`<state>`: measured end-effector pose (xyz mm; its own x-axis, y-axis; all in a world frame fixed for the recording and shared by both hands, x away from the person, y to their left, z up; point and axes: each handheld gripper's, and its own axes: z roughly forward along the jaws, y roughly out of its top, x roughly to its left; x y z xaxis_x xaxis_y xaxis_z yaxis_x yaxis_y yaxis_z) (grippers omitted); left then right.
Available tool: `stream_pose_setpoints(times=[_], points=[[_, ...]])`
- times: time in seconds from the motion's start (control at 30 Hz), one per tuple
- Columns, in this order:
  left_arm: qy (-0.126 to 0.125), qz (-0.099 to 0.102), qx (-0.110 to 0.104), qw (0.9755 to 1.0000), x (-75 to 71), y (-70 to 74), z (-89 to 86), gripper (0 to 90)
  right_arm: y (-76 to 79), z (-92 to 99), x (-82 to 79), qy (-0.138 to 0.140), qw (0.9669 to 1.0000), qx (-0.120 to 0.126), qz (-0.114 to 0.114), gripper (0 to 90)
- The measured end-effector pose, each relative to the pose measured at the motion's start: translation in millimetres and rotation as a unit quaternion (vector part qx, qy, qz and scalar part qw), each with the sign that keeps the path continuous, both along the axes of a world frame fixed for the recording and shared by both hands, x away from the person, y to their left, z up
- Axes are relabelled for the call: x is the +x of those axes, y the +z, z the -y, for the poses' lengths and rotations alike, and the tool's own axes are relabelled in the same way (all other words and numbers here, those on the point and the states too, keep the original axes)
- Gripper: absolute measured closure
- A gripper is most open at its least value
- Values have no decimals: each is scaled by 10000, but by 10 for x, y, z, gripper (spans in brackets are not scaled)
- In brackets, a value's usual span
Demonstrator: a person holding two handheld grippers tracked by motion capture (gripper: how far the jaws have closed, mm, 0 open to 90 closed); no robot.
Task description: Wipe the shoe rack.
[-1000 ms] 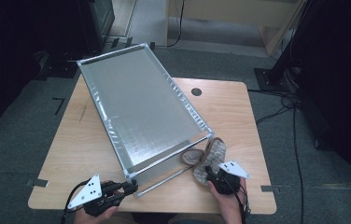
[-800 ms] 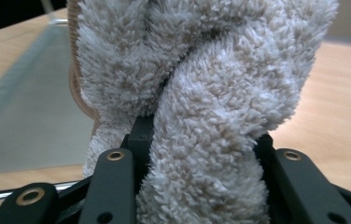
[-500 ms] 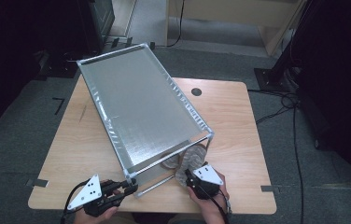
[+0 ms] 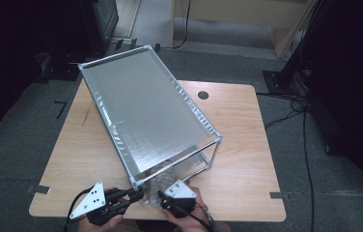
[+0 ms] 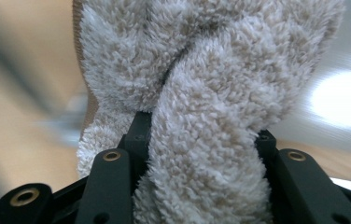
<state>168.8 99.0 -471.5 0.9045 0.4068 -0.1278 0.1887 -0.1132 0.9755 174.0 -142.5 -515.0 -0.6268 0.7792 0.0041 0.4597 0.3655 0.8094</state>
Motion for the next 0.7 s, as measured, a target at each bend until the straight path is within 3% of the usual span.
stream_pose_setpoints(times=[0.07, 0.1, 0.17, 0.27, 0.4, 0.5, 0.6, 0.67, 0.7], points=[[-43, 23, 17, 10000, -7, 1, 6, 802, -10, -141, -82, 378, 9992, -116, 78, 567], [-53, 19, 21, 10000, -7, 2, 5, 802, -5, -165, -101, 377, 9989, -228, 140, 566], [-77, 18, 21, 10000, -8, 2, 10, 802, -1, -110, -61, 374, 9992, -124, 14, 566], [-98, 27, 33, 9999, -19, 2, 31, 803, -10, 75, 46, 14, 9999, 37, -141, 567], [-144, 36, 42, 9999, -31, 4, 56, 803, -14, 411, 212, -595, 9982, -50, -86, 564], [-207, 35, 42, 9998, -49, 2, 95, 804, -17, 709, 309, -1165, 9931, -160, 15, 557], [-286, 47, 31, 9996, -76, -4, 154, 804, -18, 948, 355, -1799, 9837, -58, -49, 551], [-304, 40, 32, 9995, -85, -6, 173, 804, -24, 979, 350, -1920, 9813, 64, -98, 552], [-307, 40, 30, 9995, -87, -6, 176, 804, -26, 933, 329, -1869, 9824, -54, -27, 554]])
